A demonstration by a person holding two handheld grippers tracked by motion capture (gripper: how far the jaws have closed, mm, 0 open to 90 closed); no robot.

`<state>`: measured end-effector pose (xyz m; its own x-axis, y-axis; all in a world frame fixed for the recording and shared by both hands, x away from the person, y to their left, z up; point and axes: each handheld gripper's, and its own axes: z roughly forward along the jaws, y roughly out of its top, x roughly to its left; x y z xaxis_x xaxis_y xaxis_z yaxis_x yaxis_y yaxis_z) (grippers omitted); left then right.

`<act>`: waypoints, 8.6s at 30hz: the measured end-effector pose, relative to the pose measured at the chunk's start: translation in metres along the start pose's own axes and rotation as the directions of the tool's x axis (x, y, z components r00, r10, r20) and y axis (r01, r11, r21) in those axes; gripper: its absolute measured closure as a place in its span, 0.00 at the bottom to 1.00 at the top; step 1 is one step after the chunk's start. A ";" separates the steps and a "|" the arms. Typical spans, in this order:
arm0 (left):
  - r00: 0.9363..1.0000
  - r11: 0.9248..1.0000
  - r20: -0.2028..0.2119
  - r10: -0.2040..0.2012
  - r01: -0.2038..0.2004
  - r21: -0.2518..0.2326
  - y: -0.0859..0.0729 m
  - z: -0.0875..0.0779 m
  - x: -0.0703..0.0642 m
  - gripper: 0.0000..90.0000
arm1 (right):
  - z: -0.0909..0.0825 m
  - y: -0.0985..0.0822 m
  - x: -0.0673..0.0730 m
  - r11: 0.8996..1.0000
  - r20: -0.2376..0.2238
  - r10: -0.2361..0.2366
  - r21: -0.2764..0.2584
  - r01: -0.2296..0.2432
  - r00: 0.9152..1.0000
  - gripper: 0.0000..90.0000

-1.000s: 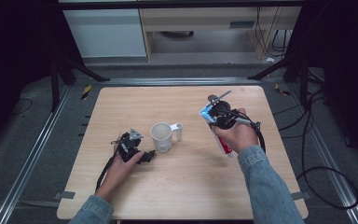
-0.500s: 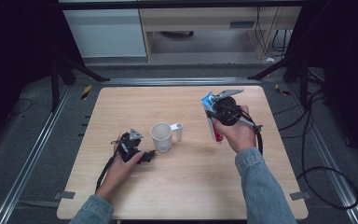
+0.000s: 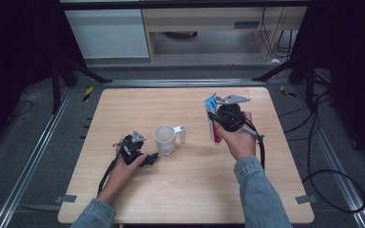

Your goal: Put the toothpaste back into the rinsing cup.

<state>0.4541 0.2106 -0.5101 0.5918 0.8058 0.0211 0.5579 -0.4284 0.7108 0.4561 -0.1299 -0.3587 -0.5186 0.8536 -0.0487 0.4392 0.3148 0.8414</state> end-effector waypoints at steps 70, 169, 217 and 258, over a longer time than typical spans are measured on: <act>1.000 1.000 -0.002 -0.002 0.002 -0.003 0.000 0.000 0.000 0.00 | -0.025 0.064 0.052 0.984 -0.020 -0.002 -0.179 -0.002 1.000 0.82; 1.000 1.000 0.004 0.004 -0.004 0.002 0.001 0.000 0.000 0.00 | 0.035 0.044 0.138 0.959 -0.031 0.026 -0.281 -0.034 0.999 0.81; 1.000 1.000 0.003 -0.001 0.001 -0.004 0.000 0.000 0.000 0.00 | 0.074 0.009 0.134 0.970 -0.049 0.110 -0.214 -0.118 0.993 0.81; 1.000 1.000 0.003 0.000 0.000 -0.004 0.000 0.001 0.000 0.00 | 0.088 -0.003 0.133 0.968 -0.091 0.170 -0.171 -0.183 0.981 0.81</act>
<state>0.4546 0.2104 -0.5102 0.5936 0.8045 0.0192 0.5552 -0.4267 0.7139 0.4502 0.0187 -0.4151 -0.5010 0.8534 0.1441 0.3948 0.0772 0.9155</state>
